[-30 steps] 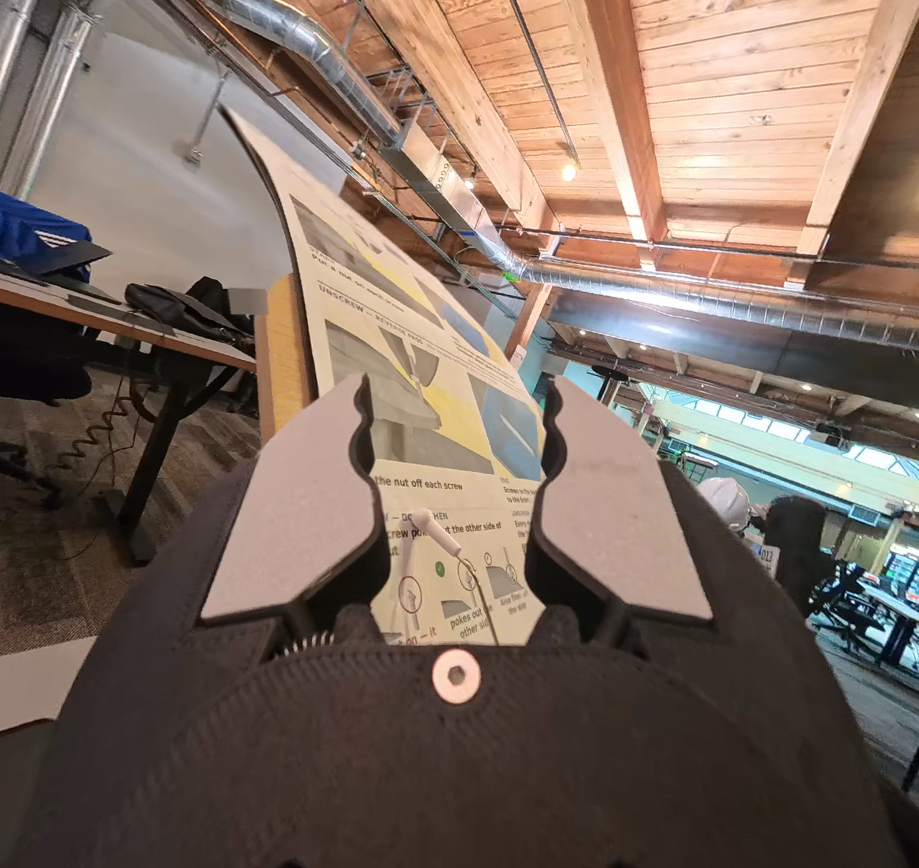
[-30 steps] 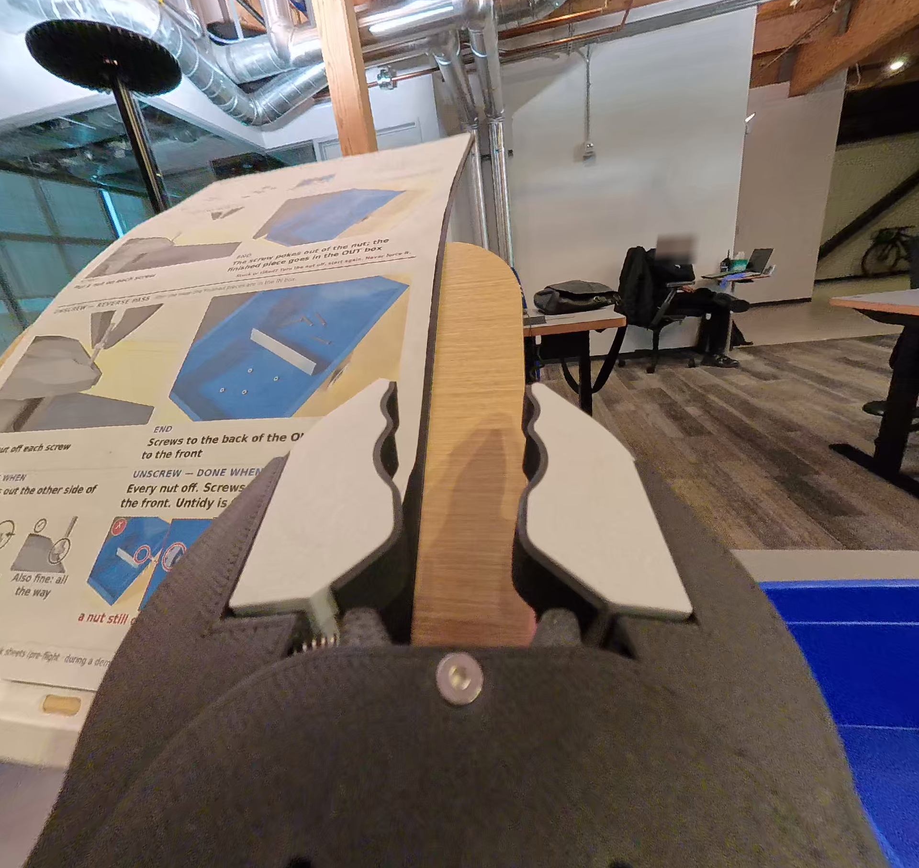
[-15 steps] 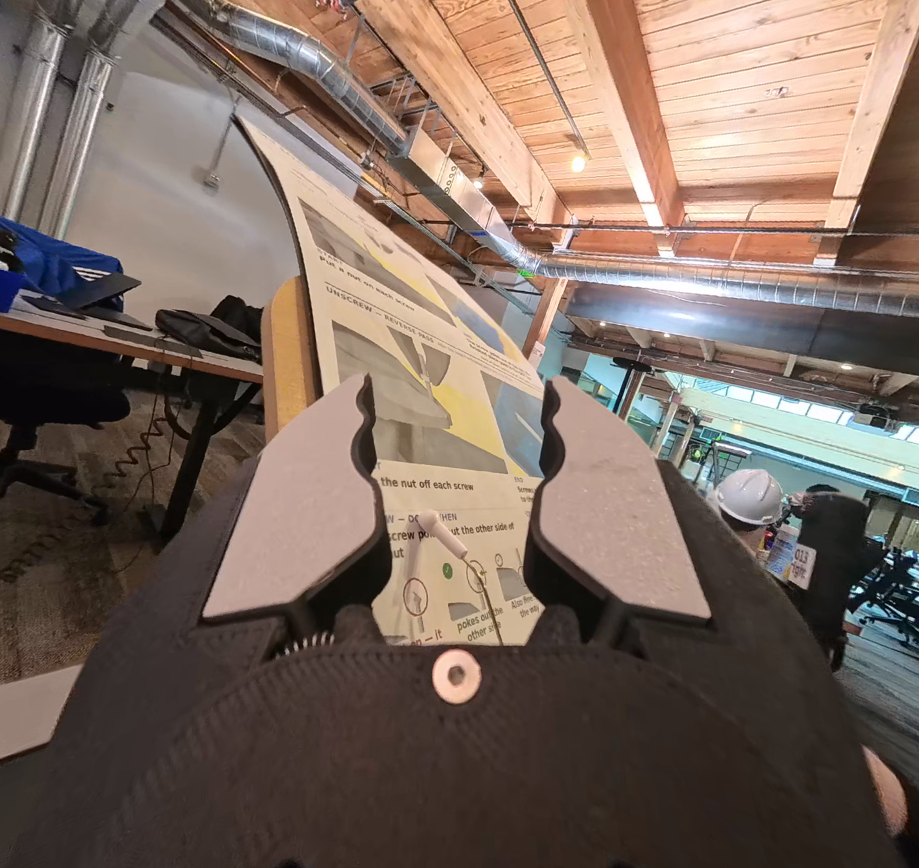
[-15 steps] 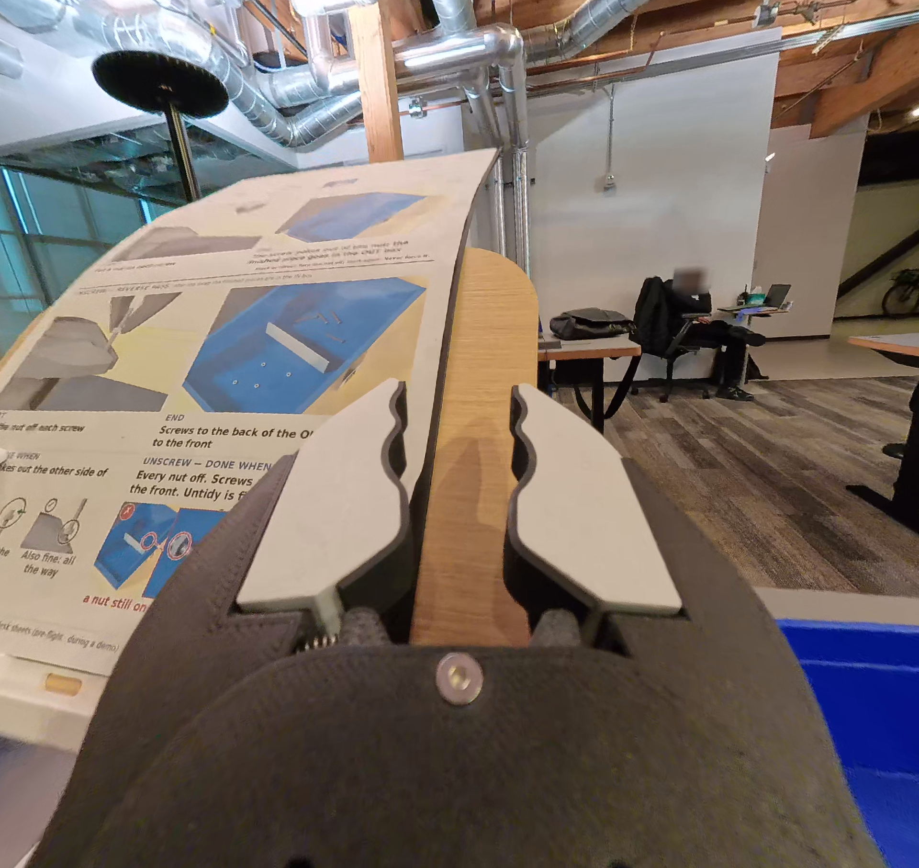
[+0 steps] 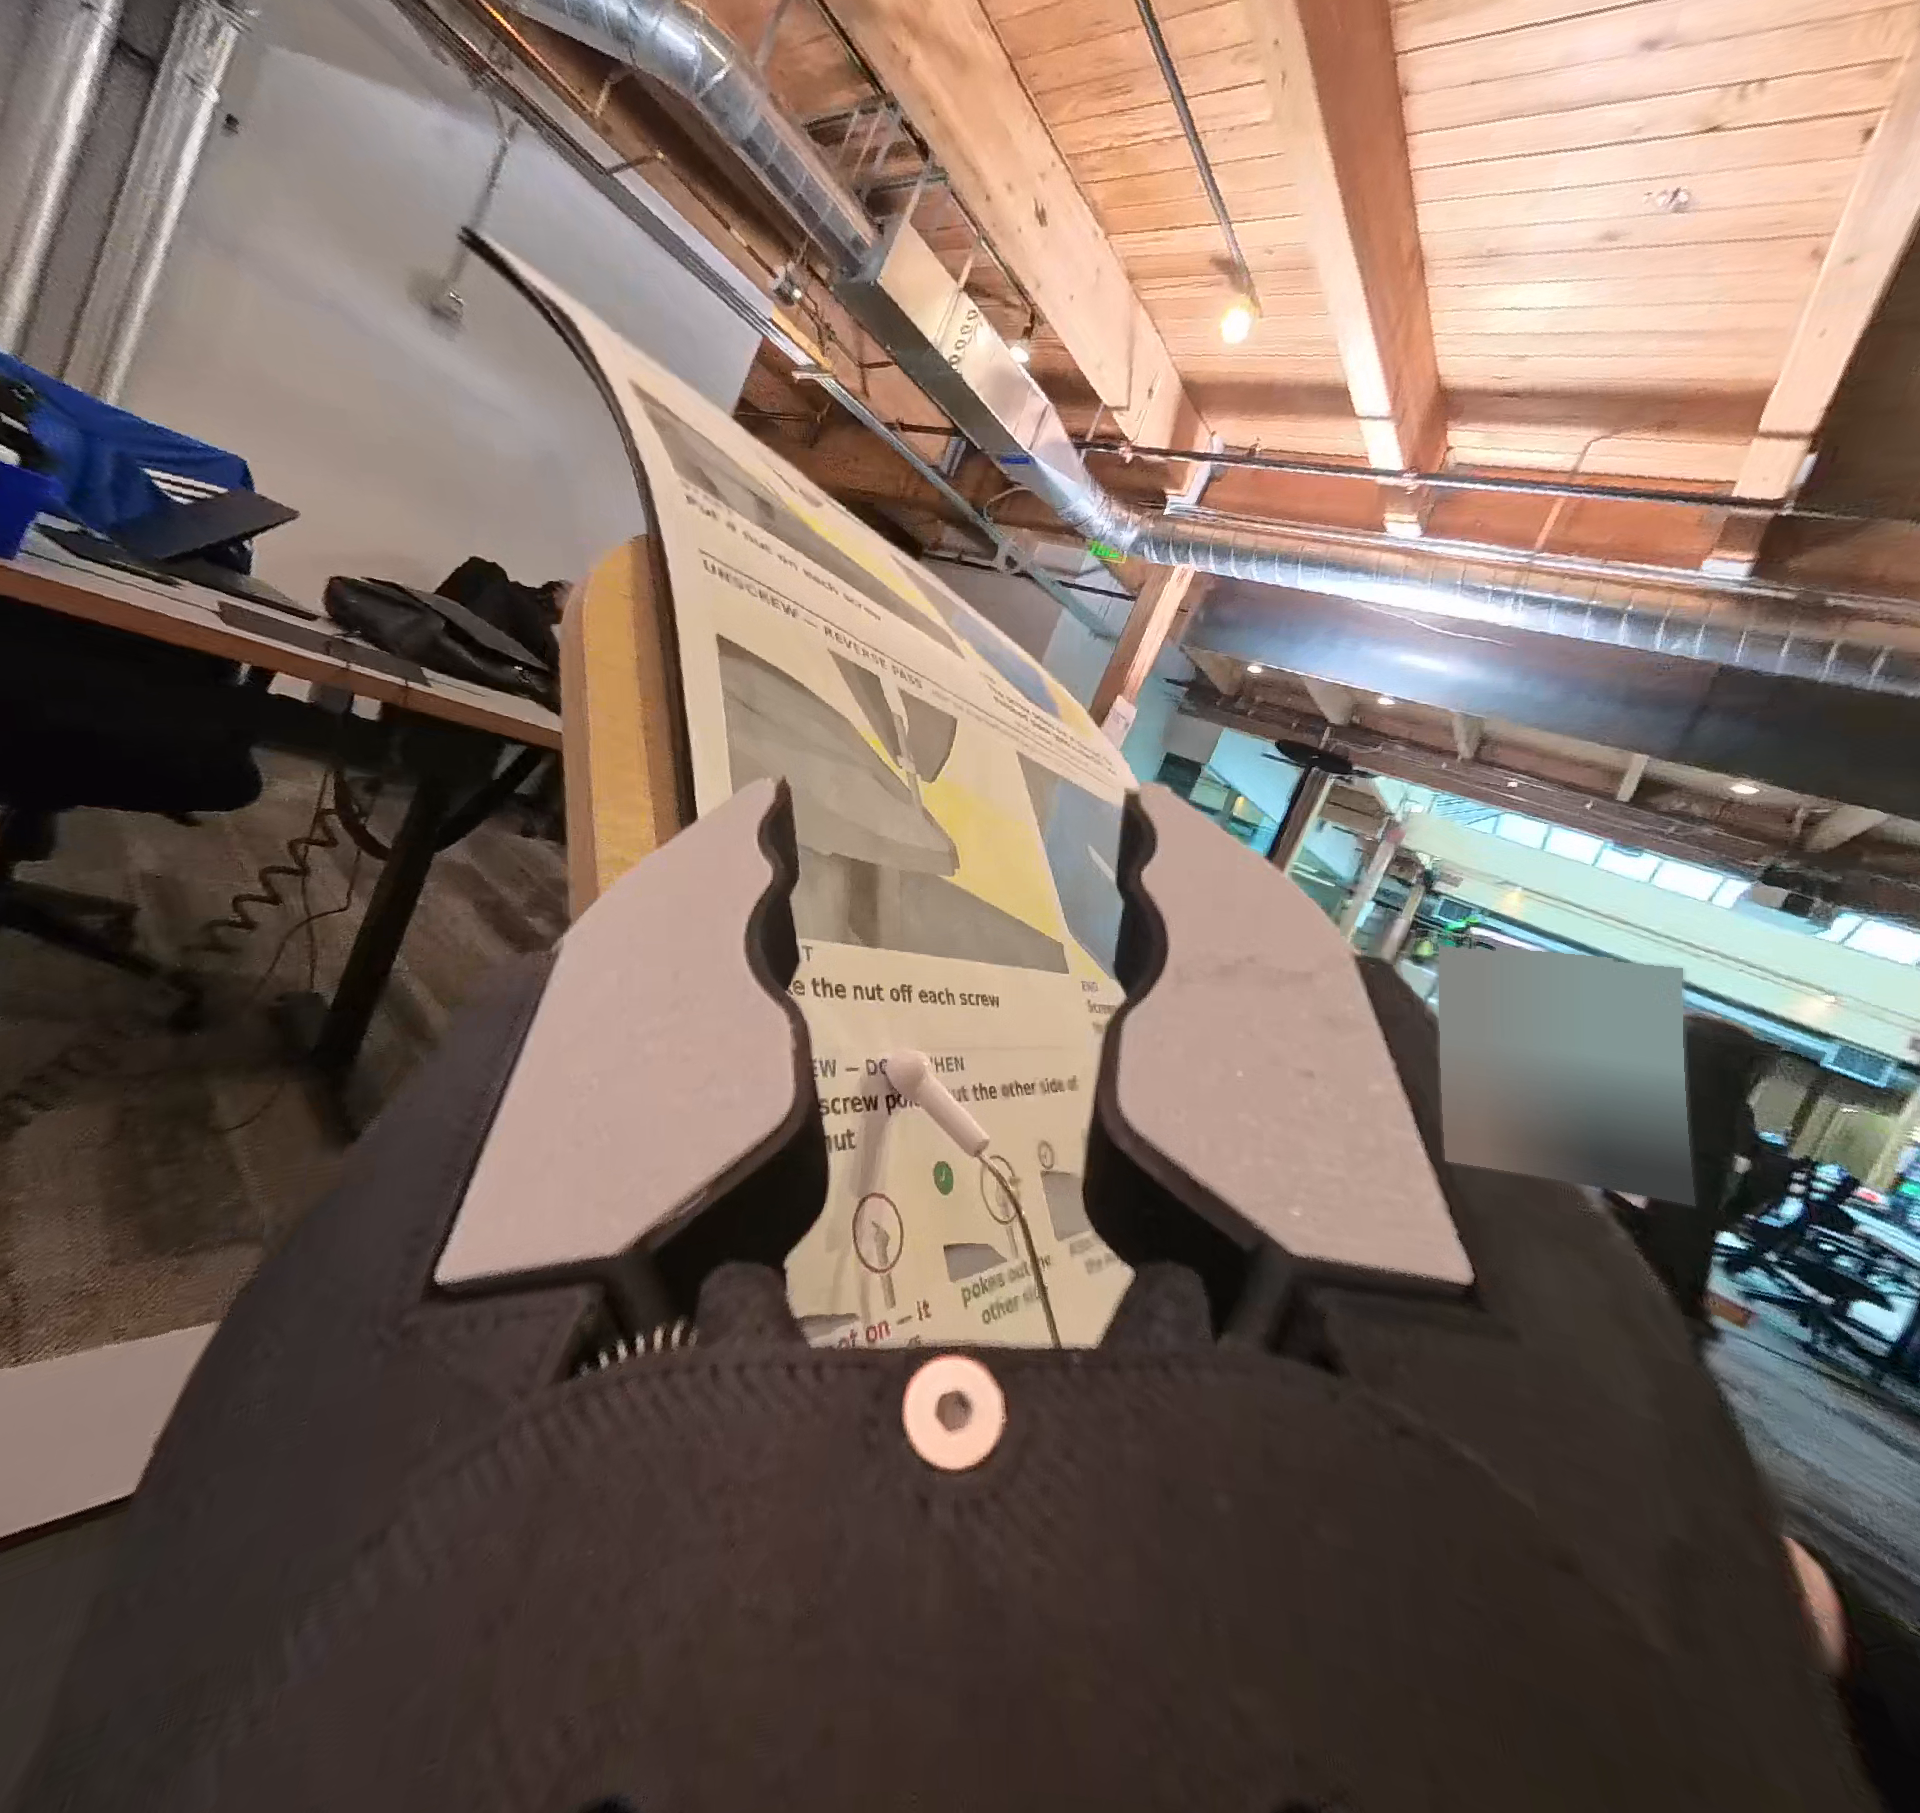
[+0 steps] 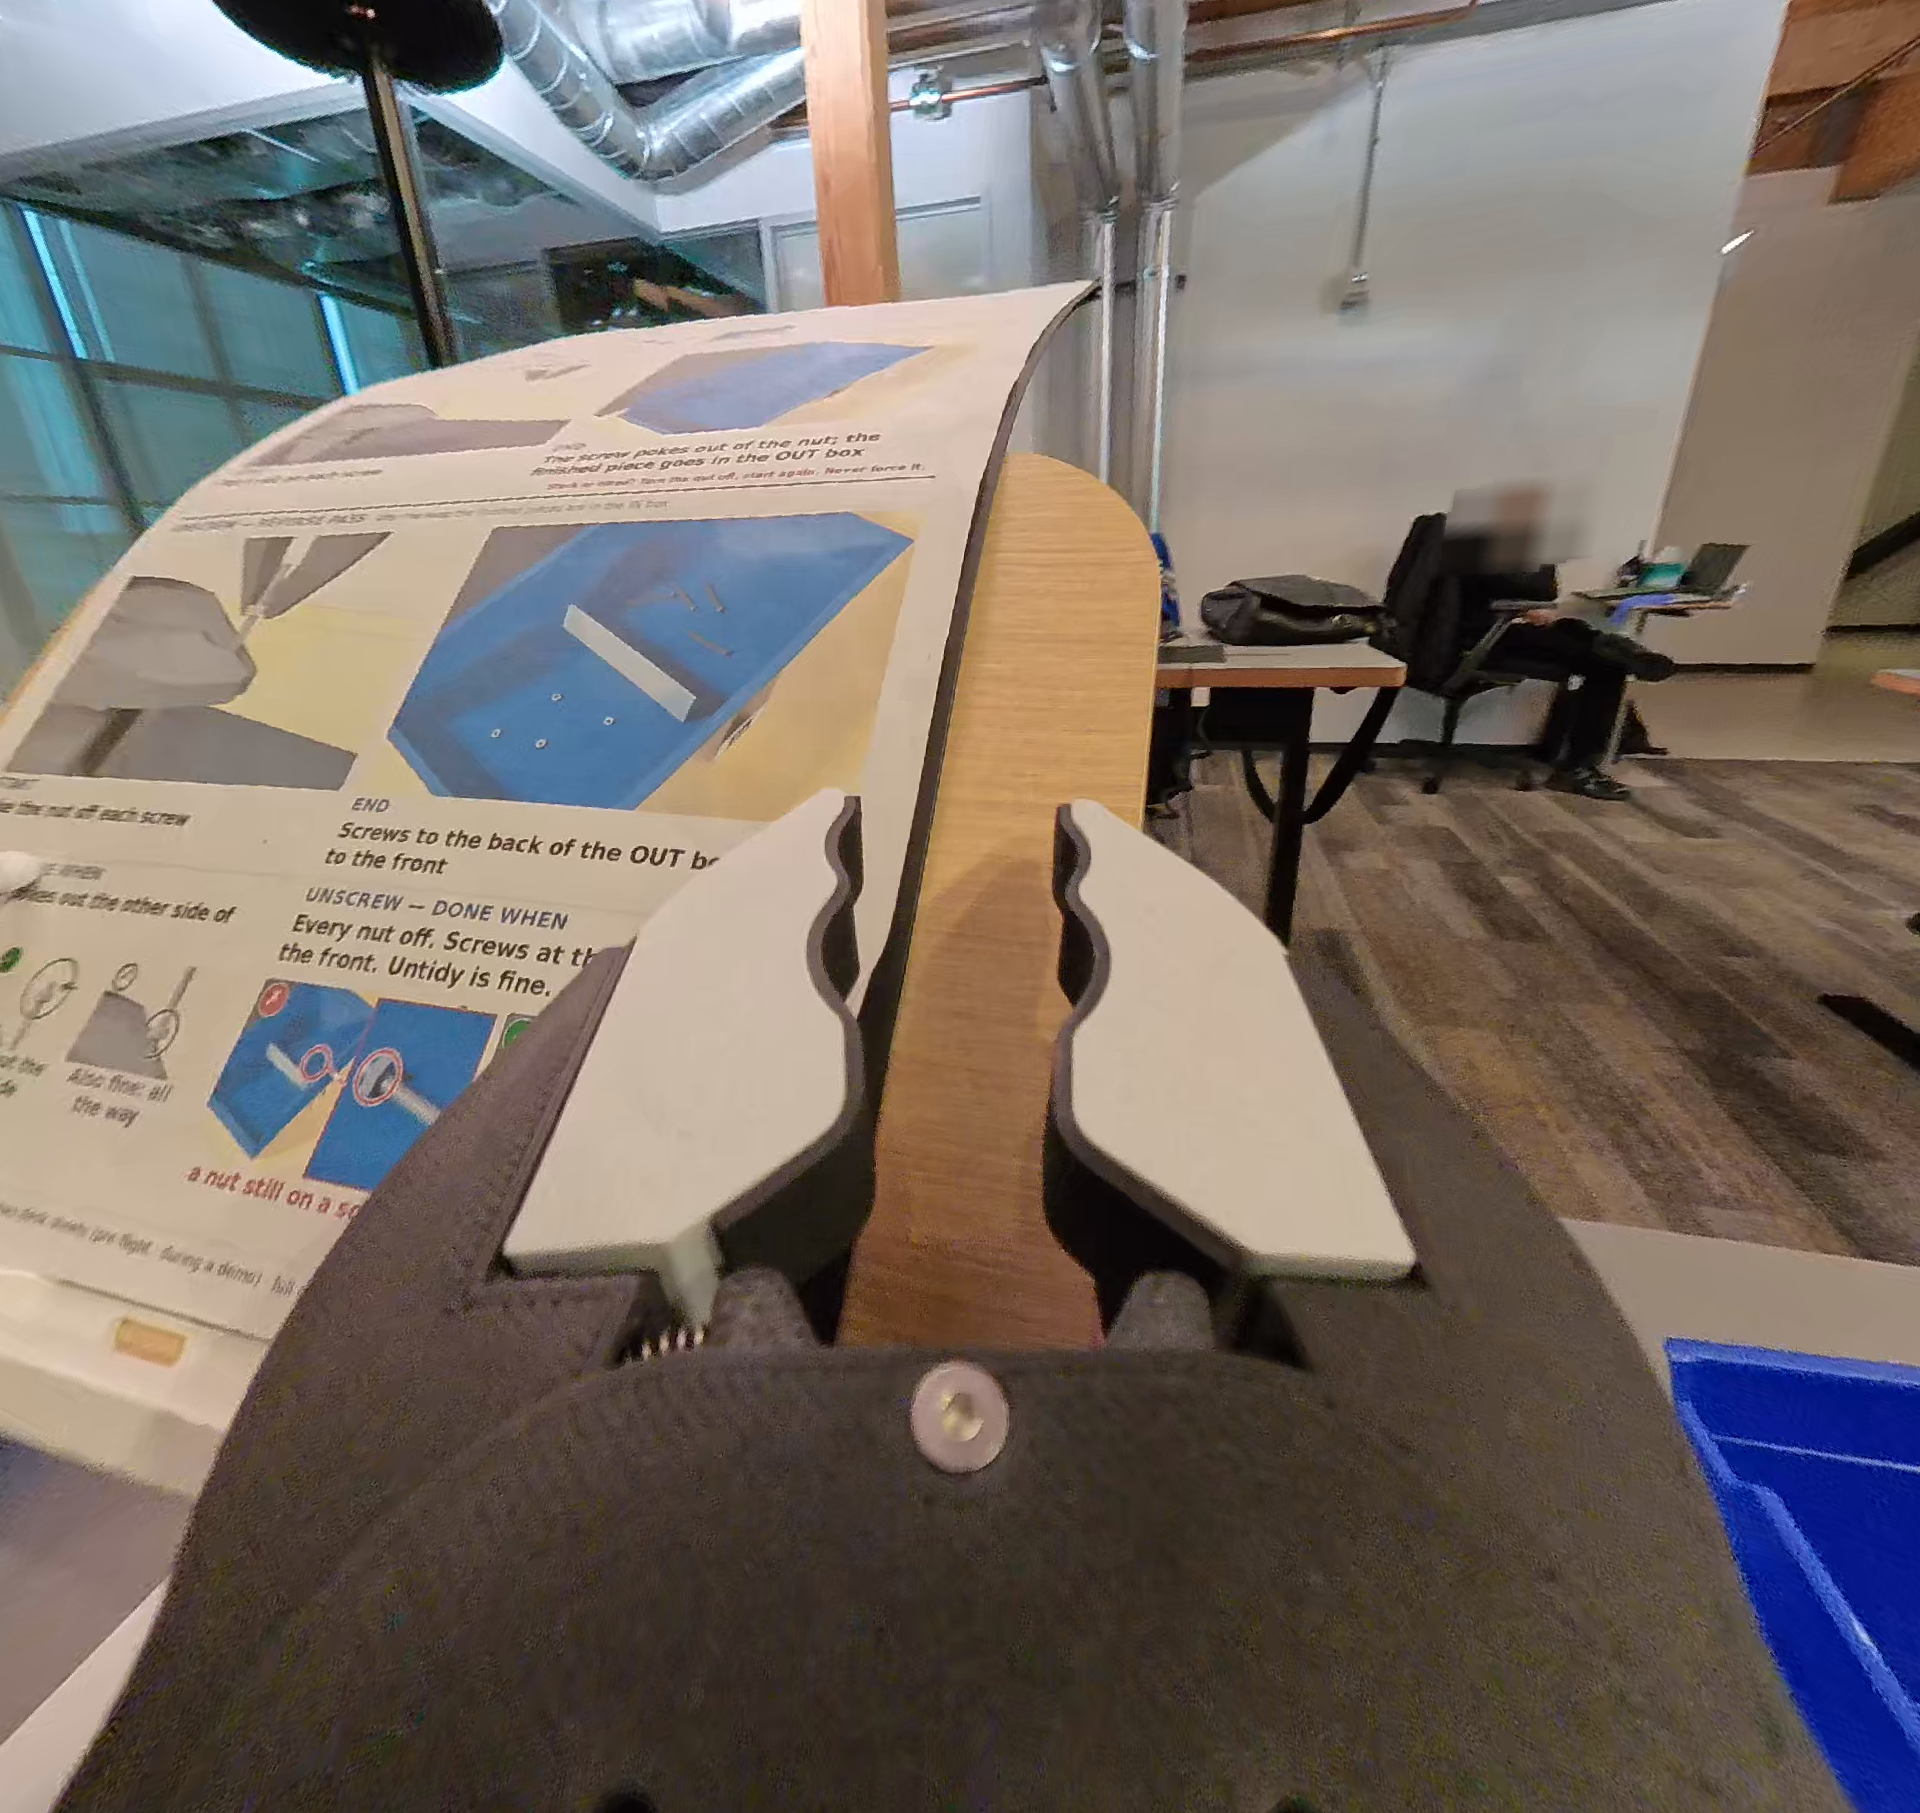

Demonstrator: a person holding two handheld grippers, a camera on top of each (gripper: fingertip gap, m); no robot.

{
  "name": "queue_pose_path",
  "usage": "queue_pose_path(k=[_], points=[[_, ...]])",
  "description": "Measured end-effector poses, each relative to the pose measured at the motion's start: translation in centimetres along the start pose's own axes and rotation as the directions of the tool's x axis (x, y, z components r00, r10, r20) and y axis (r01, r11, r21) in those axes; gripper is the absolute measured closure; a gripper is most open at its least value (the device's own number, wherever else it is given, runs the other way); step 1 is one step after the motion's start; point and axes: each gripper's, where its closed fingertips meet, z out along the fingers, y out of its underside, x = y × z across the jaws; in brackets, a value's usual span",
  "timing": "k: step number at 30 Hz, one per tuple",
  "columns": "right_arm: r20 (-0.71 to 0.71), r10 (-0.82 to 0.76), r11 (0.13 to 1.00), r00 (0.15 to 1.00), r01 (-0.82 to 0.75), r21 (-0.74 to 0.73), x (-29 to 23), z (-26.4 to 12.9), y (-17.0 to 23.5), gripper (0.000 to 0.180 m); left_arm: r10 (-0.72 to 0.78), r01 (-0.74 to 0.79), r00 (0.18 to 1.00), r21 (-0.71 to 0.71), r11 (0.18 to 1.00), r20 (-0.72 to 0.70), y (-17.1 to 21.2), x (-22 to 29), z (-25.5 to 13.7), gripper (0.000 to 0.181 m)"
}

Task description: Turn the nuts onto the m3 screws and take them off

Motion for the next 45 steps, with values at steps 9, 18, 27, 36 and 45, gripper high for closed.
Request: queue_pose_path(k=[9,18,27,36,45], points=[[-0.059,-0.182,0.980,0.982,0.185,0.066,2.5,-7.5,-5.4,0.139,0.293,-0.292,0.956,-0.030,0.956,0.027,-2.7,4.3,-6.3,0.121],[0.106,-0.277,0.961,0.955,0.276,0.018,-4.2,-18.6,0.4,0.153,0.454,-0.463,0.886,-0.273,0.843,-0.099,6.9,11.7,-14.2,0.097],[0.411,-0.149,0.935,0.899,0.264,-0.238,-14.9,-19.1,11.9,0.180,0.436,-0.477,0.877,-0.462,0.747,-0.201,18.2,12.0,-17.4,0.165],[0.409,-0.278,0.879,0.869,0.402,-0.257,-17.6,-16.8,14.7,0.152,0.596,-0.583,0.786,-0.518,0.625,-0.165,19.4,9.3,-17.1,0.156],[0.407,-0.327,0.866,0.853,0.443,-0.232,-16.9,-16.8,14.7,0.132,0.662,-0.605,0.739,-0.551,0.575,-0.121,20.2,7.3,-14.8,0.112]])
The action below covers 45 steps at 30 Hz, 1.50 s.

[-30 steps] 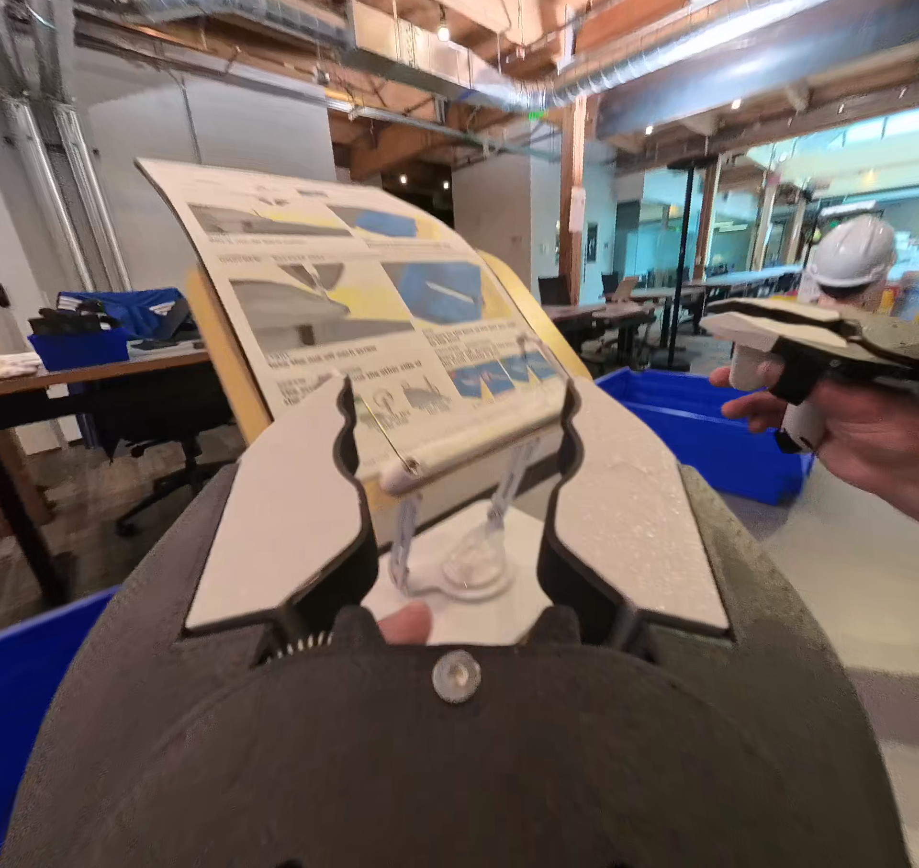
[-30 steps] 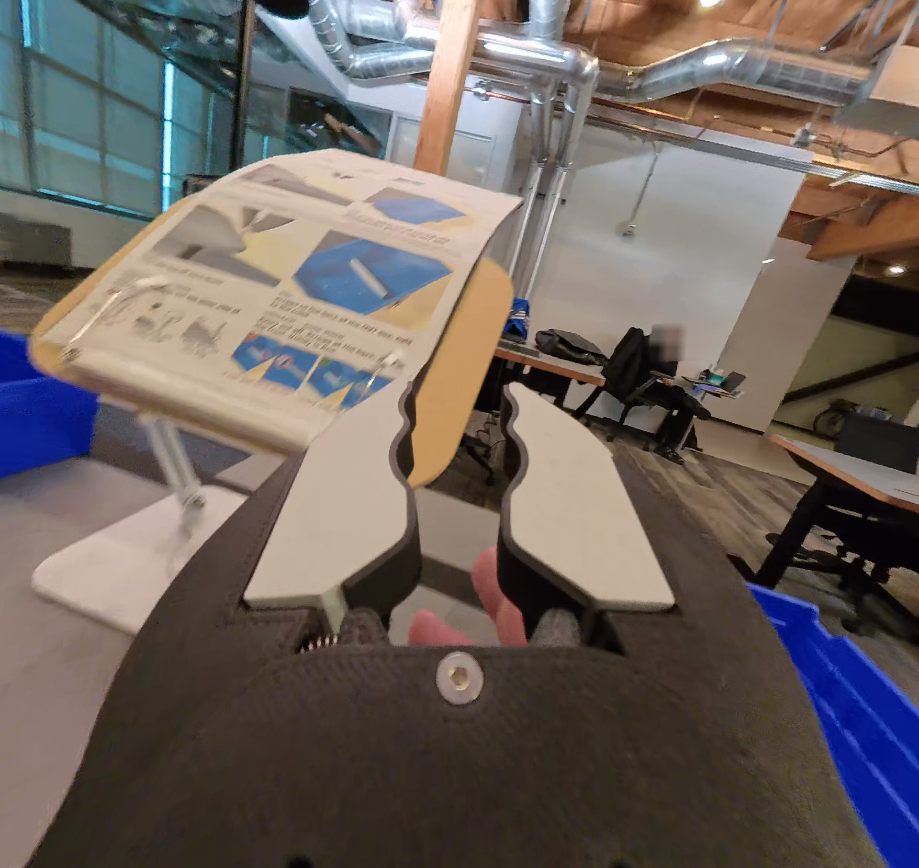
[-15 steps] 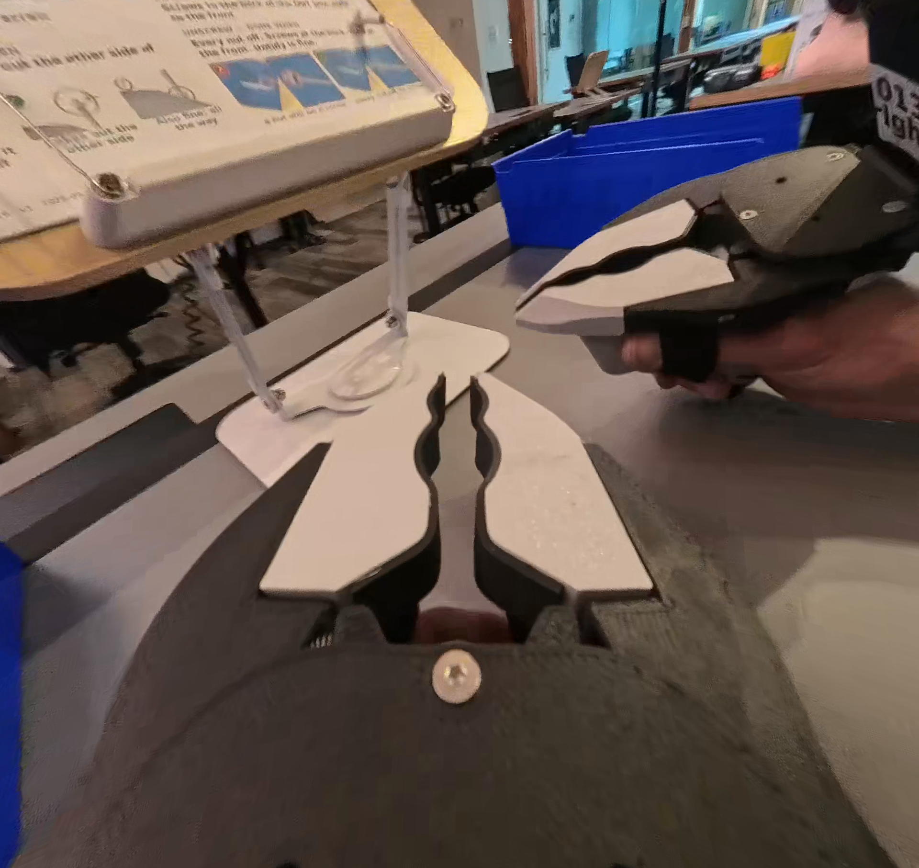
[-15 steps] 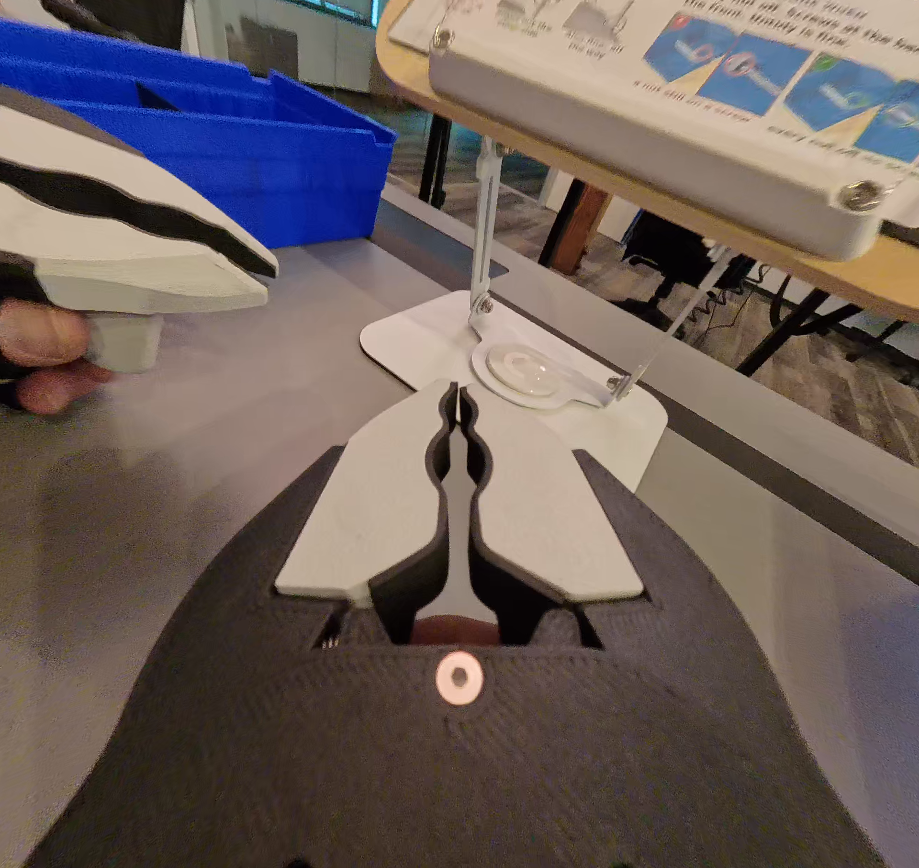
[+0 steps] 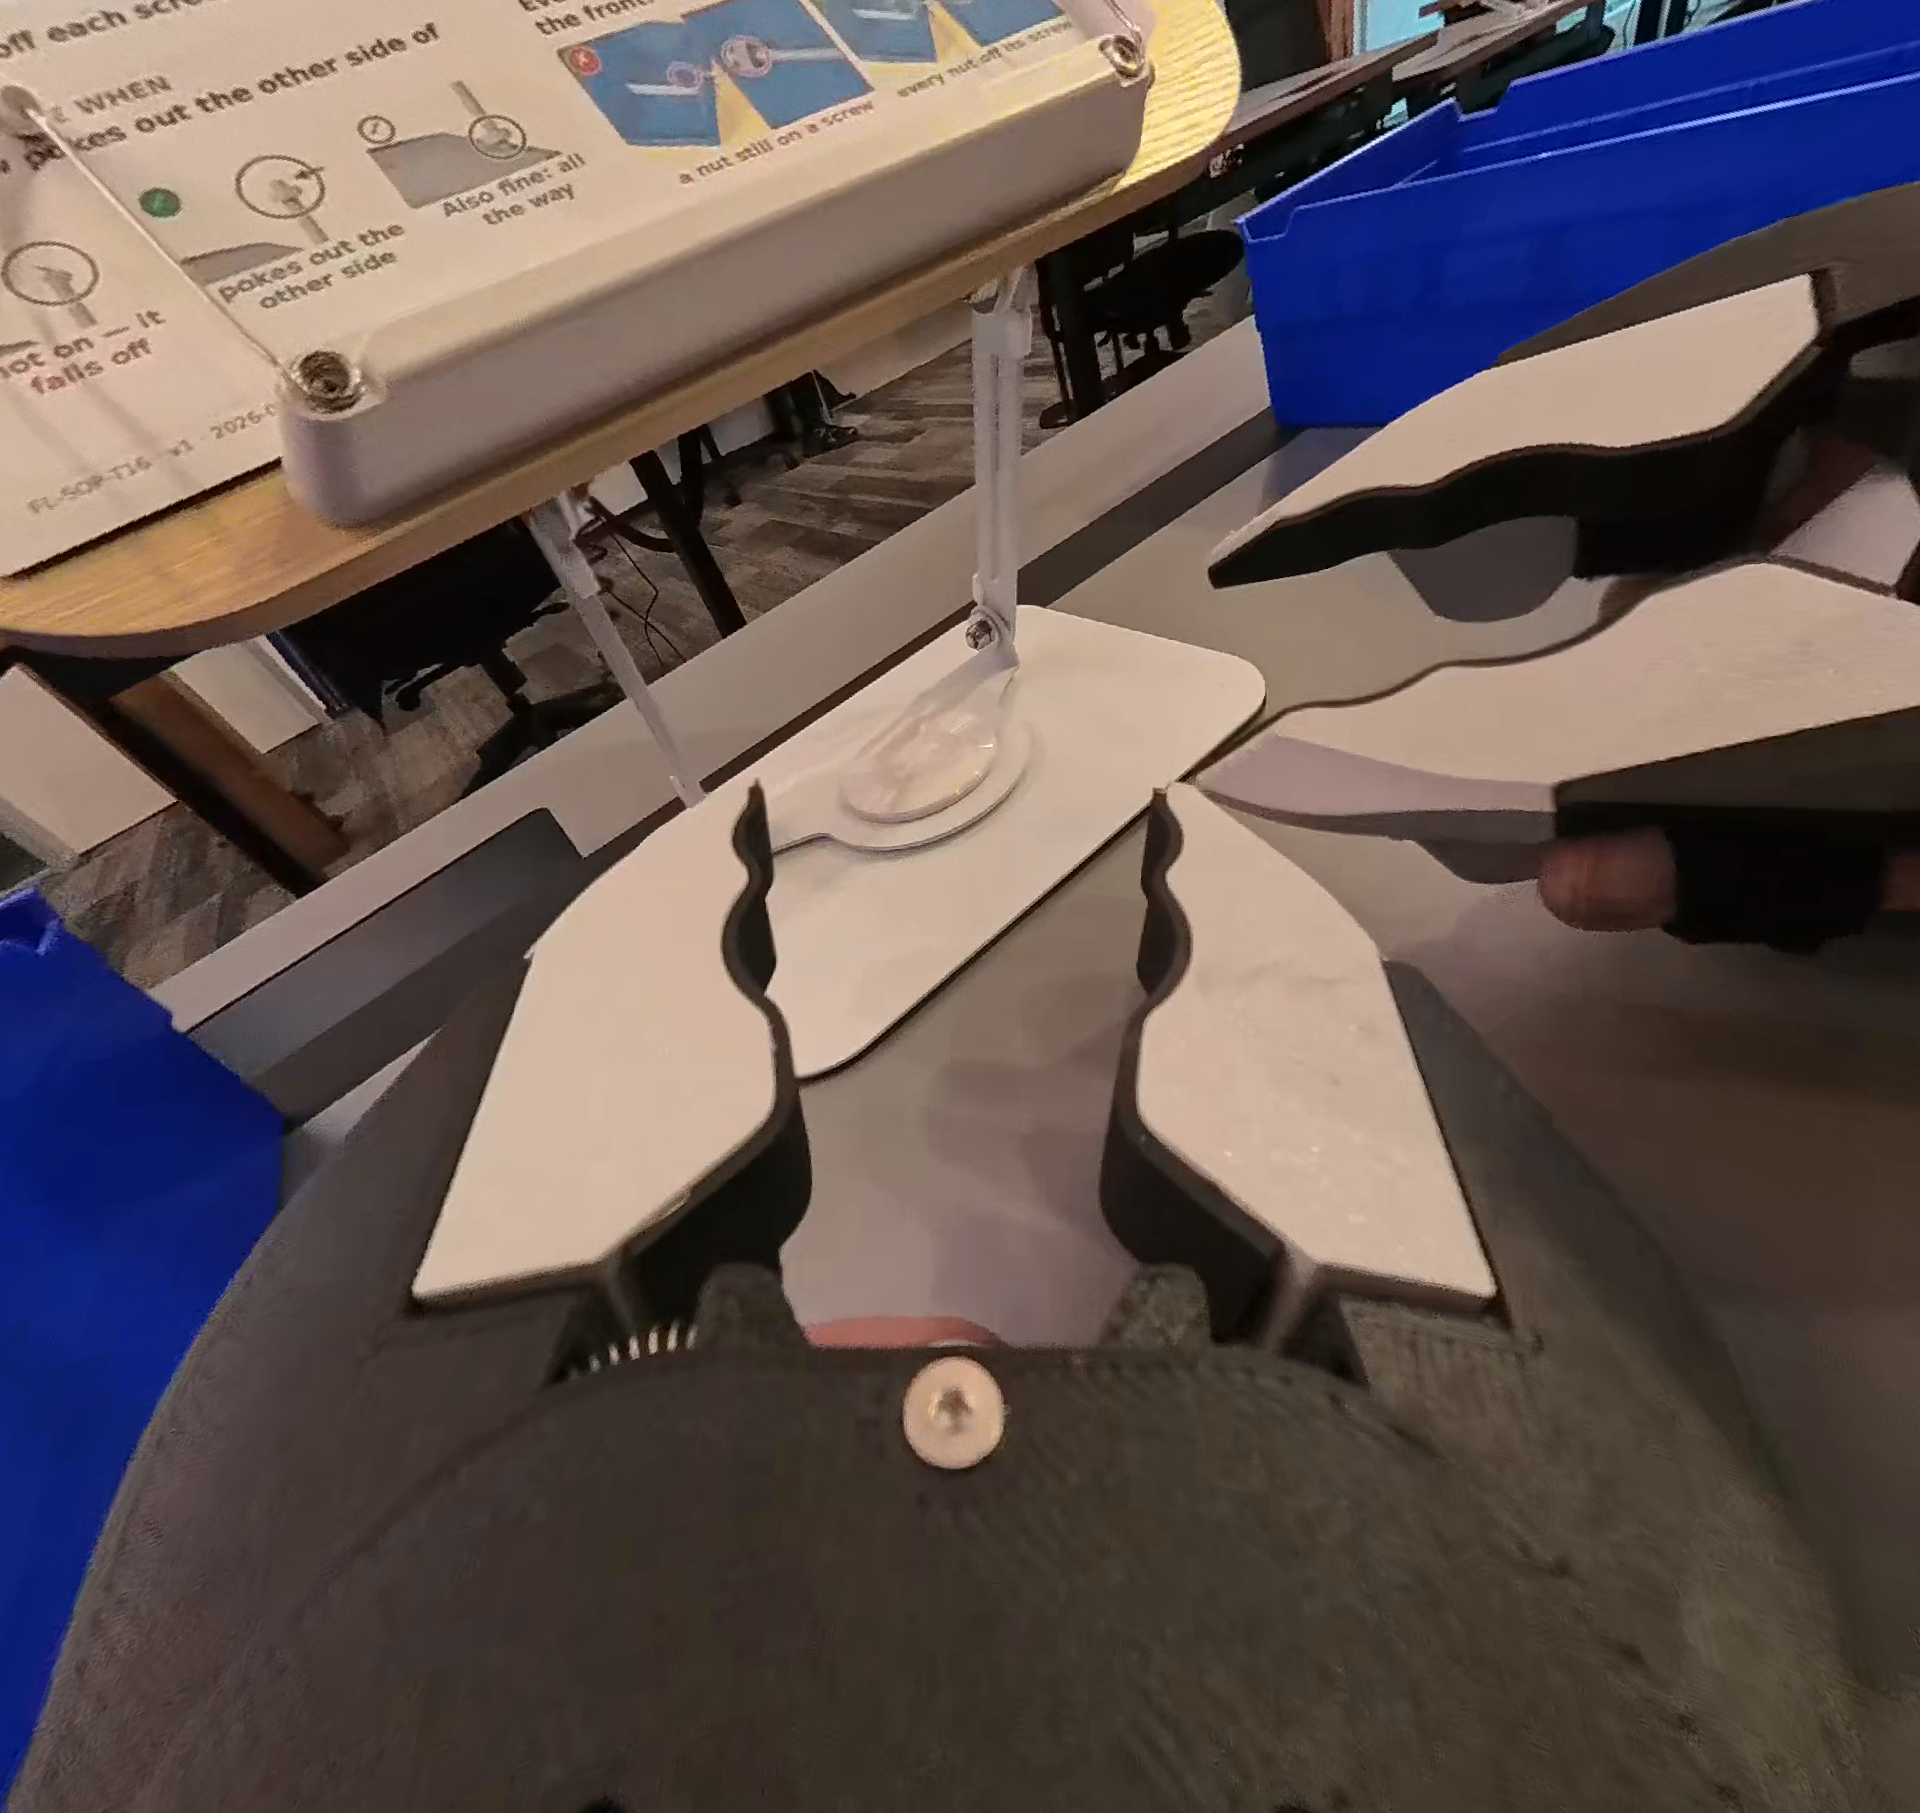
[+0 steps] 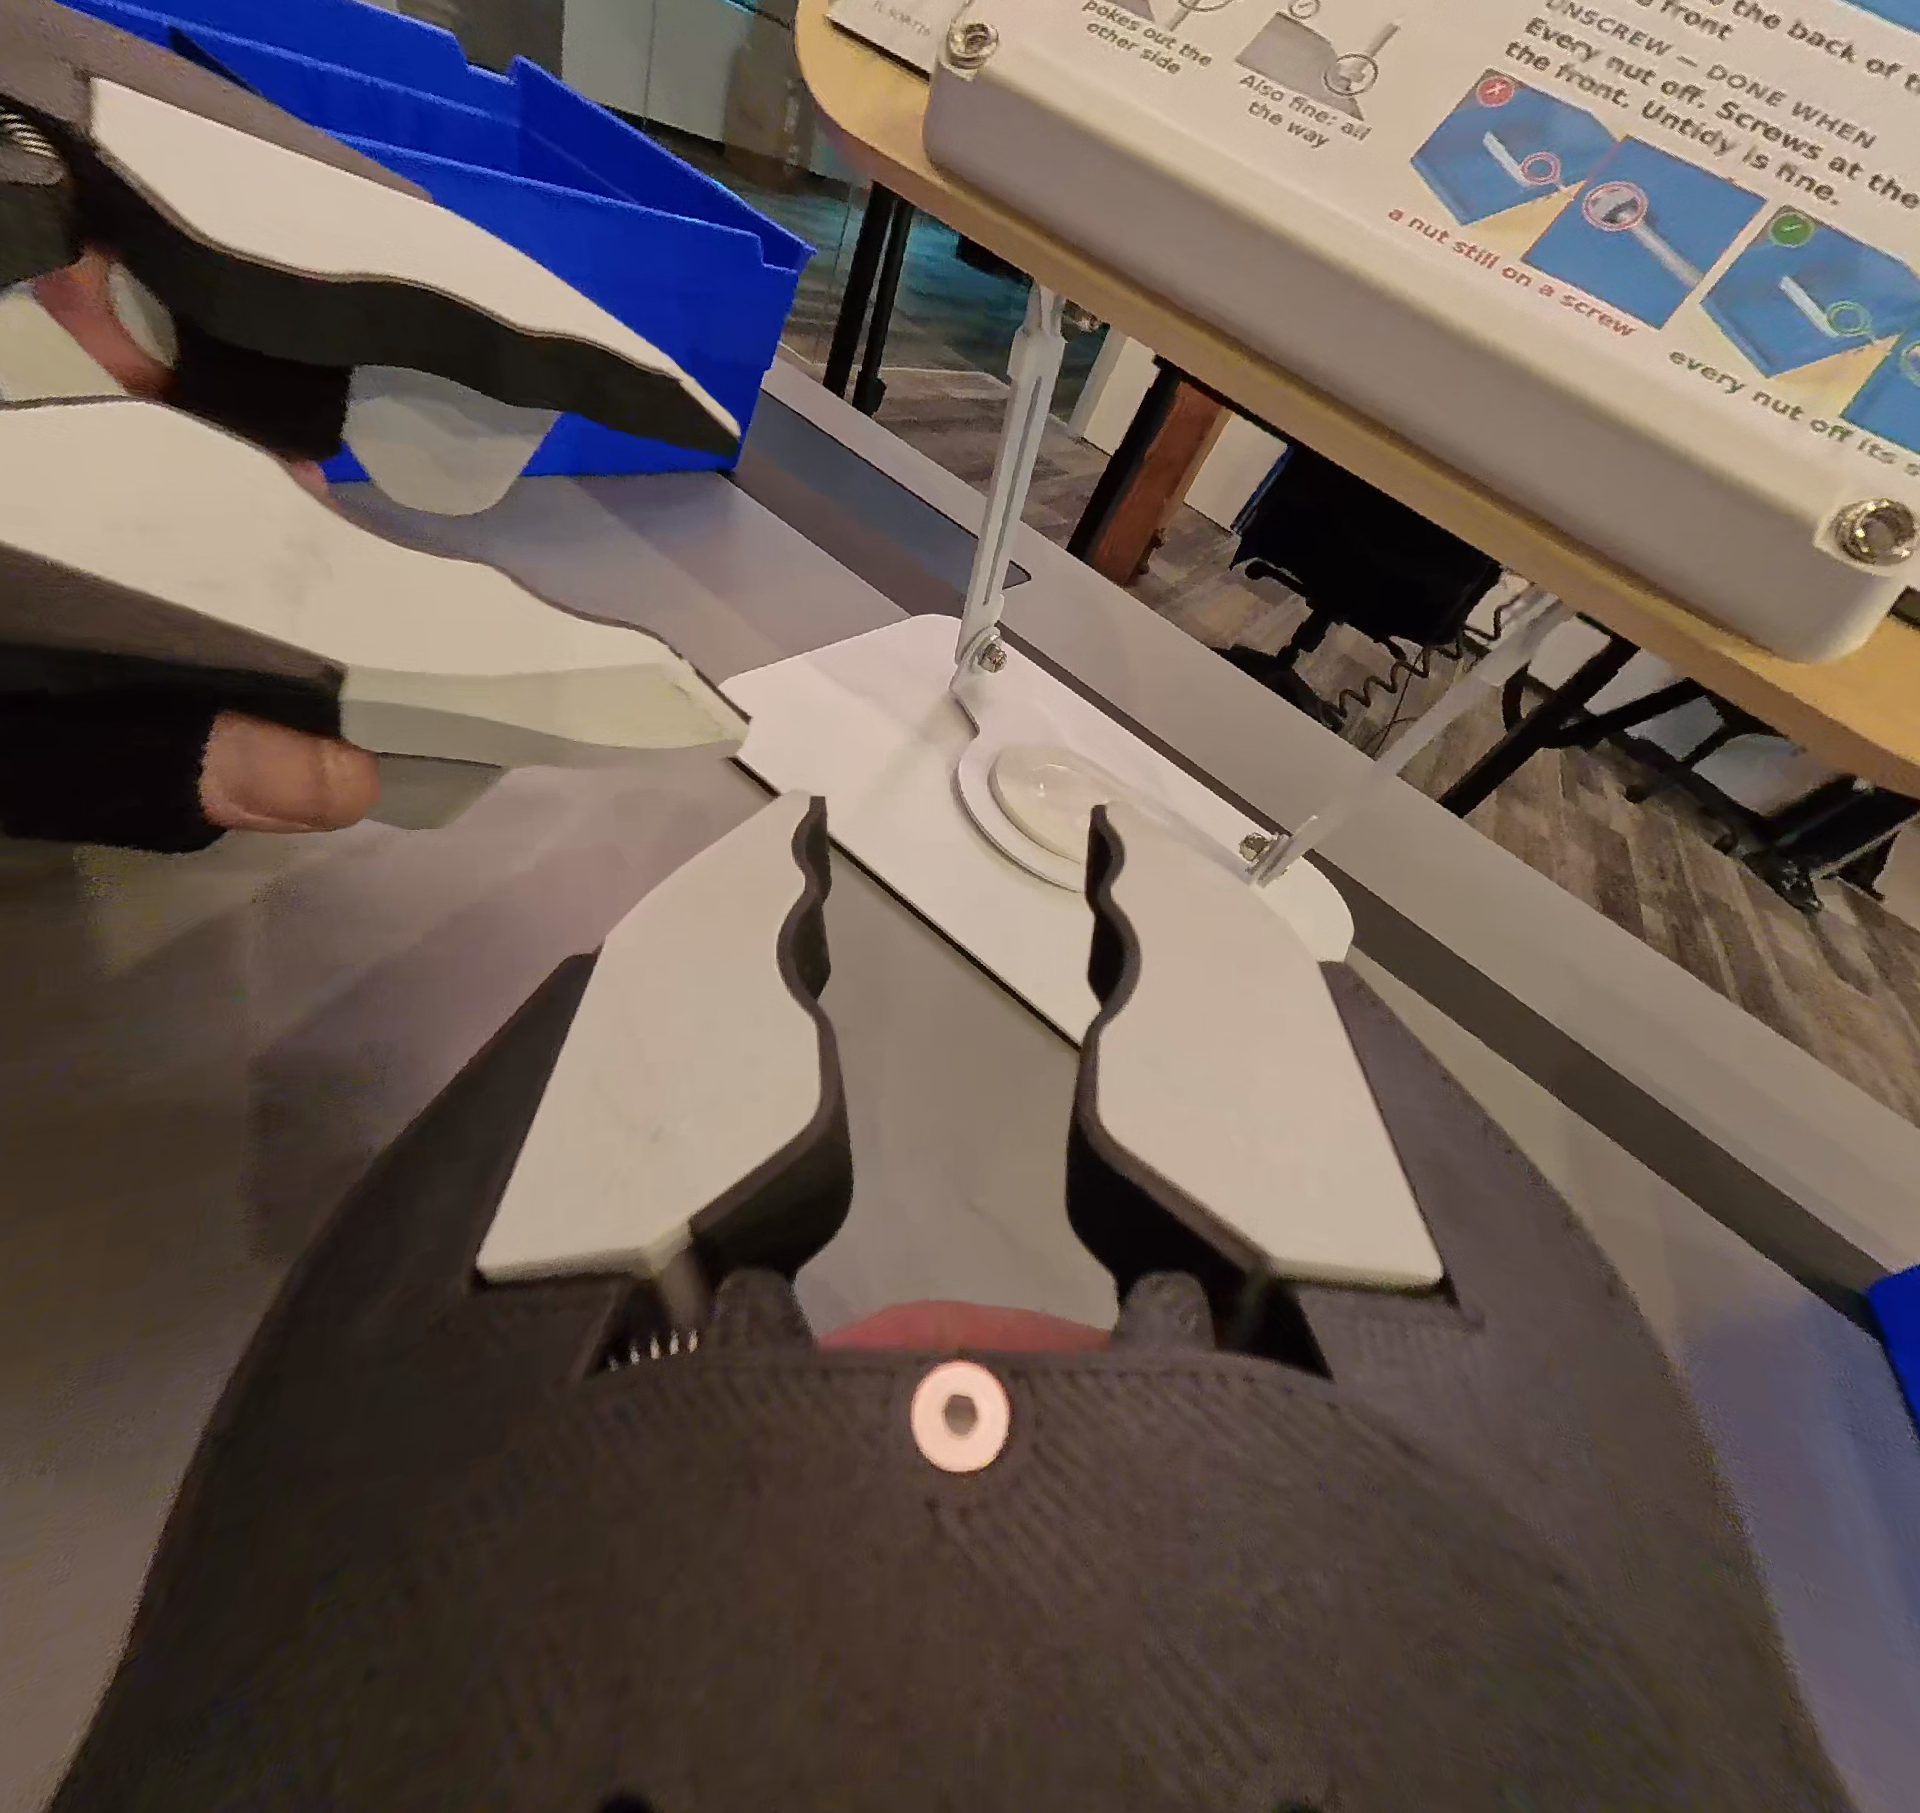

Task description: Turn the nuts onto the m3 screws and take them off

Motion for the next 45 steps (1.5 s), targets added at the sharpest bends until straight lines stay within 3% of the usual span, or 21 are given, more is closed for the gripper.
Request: queue_pose_path(k=[10,12,16,17,29,45], points=[[0.016,-0.048,0.999,0.999,0.048,-0.009,-0.3,-0.4,0.3,0.138,0.011,-0.011,1.000,-0.008,1.000,0.020,0.2,-0.4,-0.1,0.121],[0.026,-0.065,0.998,0.998,0.065,-0.006,-0.6,-0.4,0.3,0.144,0.026,-0.026,1.000,-0.003,1.000,0.004,0.2,-0.1,-0.2,0.138],[0.055,-0.084,0.996,0.995,0.084,-0.001,-1.2,-0.7,0.2,0.180,0.064,-0.064,0.998,-0.039,0.997,-0.006,0.8,0.0,-0.3,0.179],[0.064,-0.085,0.996,0.994,0.086,-0.009,-1.2,-0.7,0.3,0.180,0.071,-0.071,0.997,-0.051,0.996,-0.005,0.9,0.0,-0.2,0.181],[-0.001,-0.089,0.994,0.996,0.089,-0.055,0.5,-0.5,1.4,0.177,0.120,-0.102,0.989,-0.194,0.976,0.084,3.0,-1.8,0.2,0.177],[0.000,-0.087,0.995,0.996,0.087,-0.053,0.7,-0.7,1.5,0.174,0.091,-0.074,0.993,-0.195,0.978,0.079,3.1,-2.0,0.3,0.167]])
